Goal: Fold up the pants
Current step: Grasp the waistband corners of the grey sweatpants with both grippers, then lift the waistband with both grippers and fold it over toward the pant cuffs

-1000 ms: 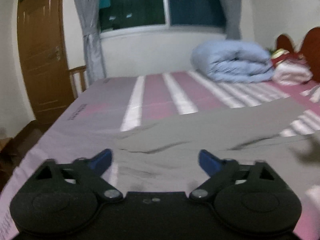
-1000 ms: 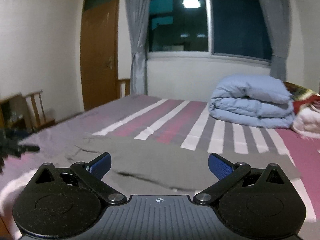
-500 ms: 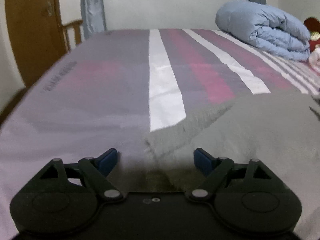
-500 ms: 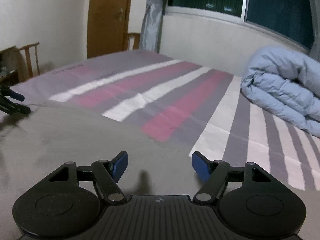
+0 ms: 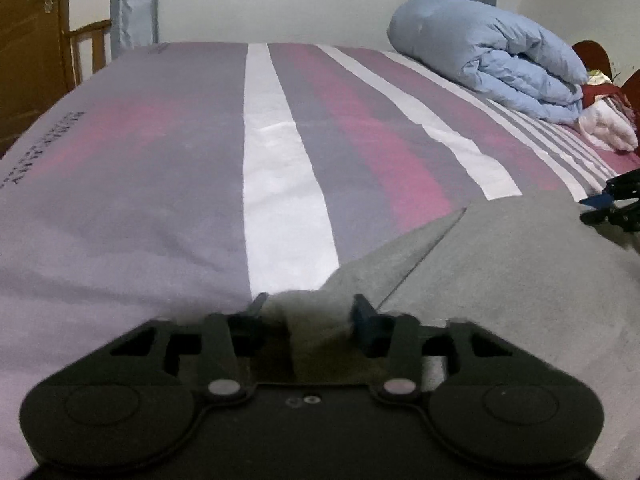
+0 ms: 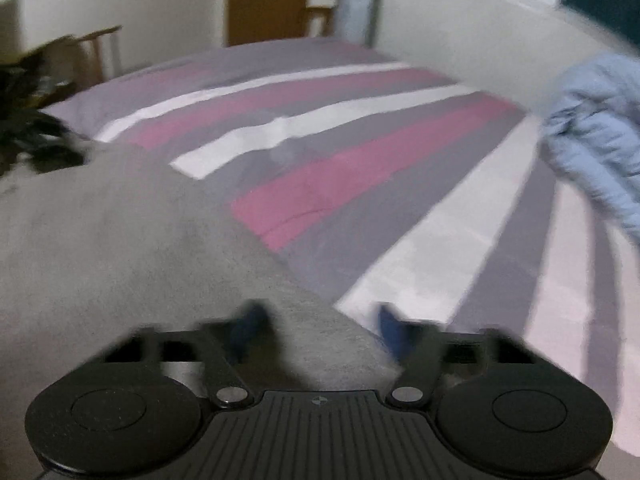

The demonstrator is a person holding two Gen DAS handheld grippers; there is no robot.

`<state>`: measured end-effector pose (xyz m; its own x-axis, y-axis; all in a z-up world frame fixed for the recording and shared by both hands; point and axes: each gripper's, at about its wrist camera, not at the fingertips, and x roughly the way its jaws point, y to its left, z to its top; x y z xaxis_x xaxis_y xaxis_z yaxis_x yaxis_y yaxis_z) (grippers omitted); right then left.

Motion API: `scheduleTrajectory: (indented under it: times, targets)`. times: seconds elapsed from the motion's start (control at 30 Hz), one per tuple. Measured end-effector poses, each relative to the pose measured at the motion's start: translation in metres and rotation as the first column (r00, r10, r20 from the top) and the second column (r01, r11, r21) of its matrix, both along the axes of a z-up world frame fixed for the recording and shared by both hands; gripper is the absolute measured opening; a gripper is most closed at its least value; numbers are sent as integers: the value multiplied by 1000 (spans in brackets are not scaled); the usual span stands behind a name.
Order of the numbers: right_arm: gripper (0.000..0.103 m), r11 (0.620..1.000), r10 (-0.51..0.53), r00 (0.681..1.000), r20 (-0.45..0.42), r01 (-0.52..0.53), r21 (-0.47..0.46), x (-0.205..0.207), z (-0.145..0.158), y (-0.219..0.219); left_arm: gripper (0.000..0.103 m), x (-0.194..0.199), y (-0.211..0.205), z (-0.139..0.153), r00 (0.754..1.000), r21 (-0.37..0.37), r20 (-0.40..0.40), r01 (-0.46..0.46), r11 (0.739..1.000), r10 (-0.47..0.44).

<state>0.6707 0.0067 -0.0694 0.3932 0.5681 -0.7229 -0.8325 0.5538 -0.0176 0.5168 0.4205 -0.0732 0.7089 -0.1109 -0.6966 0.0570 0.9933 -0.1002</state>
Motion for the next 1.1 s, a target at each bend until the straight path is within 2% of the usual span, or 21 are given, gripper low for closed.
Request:
scheduleTrajectory:
  times: [0.03, 0.1, 0.27, 0.4, 0.57, 0.7, 0.8, 0.93, 1.03, 1.07, 1.1]
  targets:
    - [10, 1000, 10, 1000, 9, -9, -15, -4, 1, 2, 27, -1, 1, 0, 1000, -9, 6, 4, 1000, -4]
    - [7, 1000, -4, 1000, 24, 5, -16, -9, 6, 0, 24, -7, 2, 3, 999, -14, 40, 7, 1000, -6]
    - [6, 998, -31, 997, 74, 27, 49, -41, 37, -15, 13, -37, 3, 21, 988, -64, 154, 19, 998, -9]
    - [6, 998, -37, 991, 127, 29, 63, -84, 65, -25, 12, -65, -1, 46, 971, -116, 237, 26, 993, 2]
    - [6, 997, -51, 980, 193, 39, 66, -155, 97, -46, 12, -113, -9, 76, 947, -151, 317, 103, 983, -51]
    - [6, 998, -38, 972, 232, 26, 52, -214, 106, -63, 12, -155, -21, 88, 939, -109, 324, 159, 981, -116]
    - [6, 998, -32, 969, 244, 19, 56, -259, 101, -75, 12, -186, -34, 88, 936, -68, 317, 182, 981, -152]
    - [6, 996, -44, 972, 230, 26, 81, -306, 85, -86, 12, -219, -50, 74, 942, -7, 269, 213, 977, -203]
    - [6, 998, -35, 974, 222, 24, 54, -338, 61, -89, 12, -245, -58, 54, 956, -18, 221, 201, 980, -192]
    - [6, 998, -37, 976, 214, 28, 49, -345, 52, -90, 13, -251, -59, 48, 962, -28, 208, 189, 981, -180]
    - [6, 999, -43, 977, 209, 35, 38, -352, 42, -91, 24, -257, -60, 41, 970, -45, 188, 166, 985, -154]
